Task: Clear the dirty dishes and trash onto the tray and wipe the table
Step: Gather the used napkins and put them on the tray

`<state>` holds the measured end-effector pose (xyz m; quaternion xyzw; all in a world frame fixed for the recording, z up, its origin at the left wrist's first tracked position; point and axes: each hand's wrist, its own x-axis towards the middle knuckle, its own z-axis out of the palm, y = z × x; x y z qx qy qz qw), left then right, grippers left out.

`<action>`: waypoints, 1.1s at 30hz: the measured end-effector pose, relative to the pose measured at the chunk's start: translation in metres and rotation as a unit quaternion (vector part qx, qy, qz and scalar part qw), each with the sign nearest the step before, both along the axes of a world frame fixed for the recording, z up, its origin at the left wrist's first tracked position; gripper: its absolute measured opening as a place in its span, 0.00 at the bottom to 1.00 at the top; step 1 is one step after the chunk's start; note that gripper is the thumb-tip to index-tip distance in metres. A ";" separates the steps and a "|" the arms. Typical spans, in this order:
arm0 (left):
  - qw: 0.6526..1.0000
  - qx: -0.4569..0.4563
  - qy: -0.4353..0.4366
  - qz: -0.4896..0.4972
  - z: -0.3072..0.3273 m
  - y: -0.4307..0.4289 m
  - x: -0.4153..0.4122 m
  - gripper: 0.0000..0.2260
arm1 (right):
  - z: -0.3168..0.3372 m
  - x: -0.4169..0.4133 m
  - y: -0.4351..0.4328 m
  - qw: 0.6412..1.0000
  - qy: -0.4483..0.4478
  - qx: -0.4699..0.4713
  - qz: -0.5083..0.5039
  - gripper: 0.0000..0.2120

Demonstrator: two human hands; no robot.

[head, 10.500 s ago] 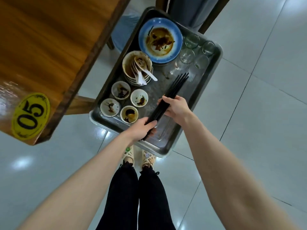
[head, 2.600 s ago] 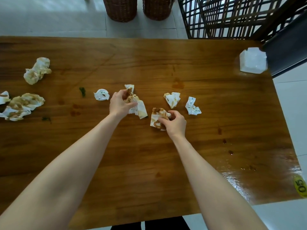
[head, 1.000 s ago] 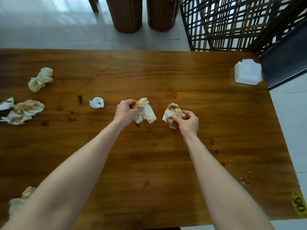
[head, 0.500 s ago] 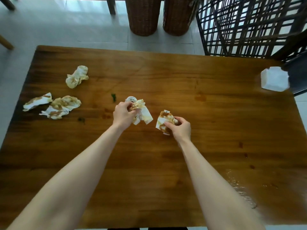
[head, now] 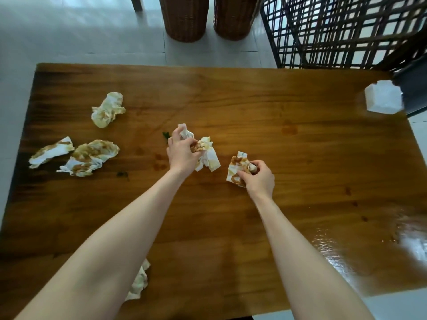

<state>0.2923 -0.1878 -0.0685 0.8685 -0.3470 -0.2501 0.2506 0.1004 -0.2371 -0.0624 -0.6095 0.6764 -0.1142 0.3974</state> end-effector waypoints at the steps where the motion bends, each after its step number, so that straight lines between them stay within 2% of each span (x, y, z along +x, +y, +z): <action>1: 1.000 -0.003 0.002 0.003 -0.002 0.000 0.002 0.14 | 0.000 0.001 0.000 1.000 0.000 0.004 -0.004 0.16; 8: 1.000 -0.022 -0.005 0.020 -0.007 -0.002 0.004 0.16 | 0.000 0.003 -0.004 0.998 -0.045 0.017 -0.048 0.16; 14: 0.996 0.019 -0.083 0.025 0.004 -0.001 0.004 0.14 | 0.005 0.015 -0.007 0.991 -0.113 0.032 -0.057 0.14; 19: 0.995 -0.041 -0.005 0.092 0.018 0.026 0.019 0.13 | 0.009 0.038 -0.002 0.986 -0.147 0.066 -0.042 0.16; 24: 0.979 -0.081 0.033 0.181 0.034 0.071 0.052 0.14 | 0.021 0.080 0.011 0.983 -0.172 0.064 0.003 0.15; 33: 0.955 -0.081 0.067 0.277 0.043 0.128 0.119 0.17 | 0.023 0.156 0.035 0.977 -0.195 0.083 0.036 0.16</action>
